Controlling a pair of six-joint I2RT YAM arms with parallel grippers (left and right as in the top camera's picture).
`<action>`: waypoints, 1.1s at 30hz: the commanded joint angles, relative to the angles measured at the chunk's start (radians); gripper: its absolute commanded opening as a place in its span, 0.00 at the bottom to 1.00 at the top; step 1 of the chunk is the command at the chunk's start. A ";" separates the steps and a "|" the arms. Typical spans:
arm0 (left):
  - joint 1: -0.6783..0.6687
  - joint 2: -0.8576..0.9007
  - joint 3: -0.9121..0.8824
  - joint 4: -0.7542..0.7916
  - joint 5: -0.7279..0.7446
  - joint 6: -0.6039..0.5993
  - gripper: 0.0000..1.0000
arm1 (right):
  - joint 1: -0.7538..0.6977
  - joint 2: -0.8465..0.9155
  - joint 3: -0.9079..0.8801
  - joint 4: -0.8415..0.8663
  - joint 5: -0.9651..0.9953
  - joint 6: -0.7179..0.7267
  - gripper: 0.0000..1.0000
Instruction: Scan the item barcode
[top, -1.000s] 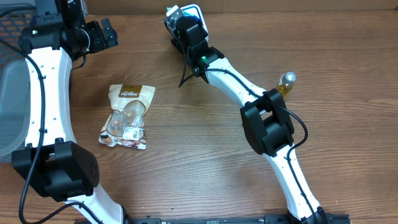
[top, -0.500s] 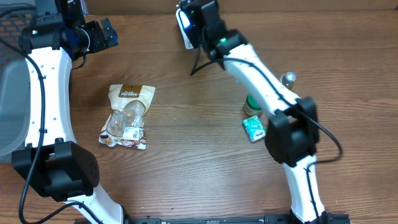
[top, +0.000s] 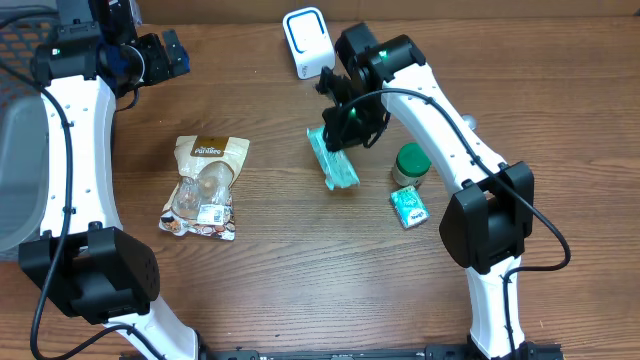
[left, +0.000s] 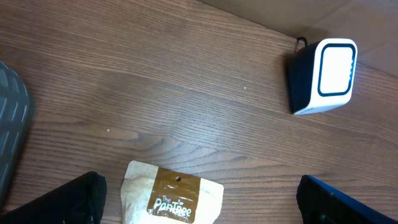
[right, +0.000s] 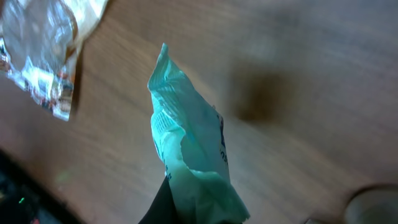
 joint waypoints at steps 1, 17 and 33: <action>-0.001 0.005 0.002 -0.001 -0.002 -0.003 1.00 | 0.002 0.009 -0.055 -0.022 -0.035 0.008 0.08; -0.001 0.005 0.002 -0.001 -0.002 -0.003 0.99 | -0.001 0.009 -0.168 0.077 0.213 0.115 0.20; -0.001 0.005 0.002 -0.001 -0.002 -0.003 1.00 | 0.123 0.009 -0.169 0.280 0.115 0.292 0.25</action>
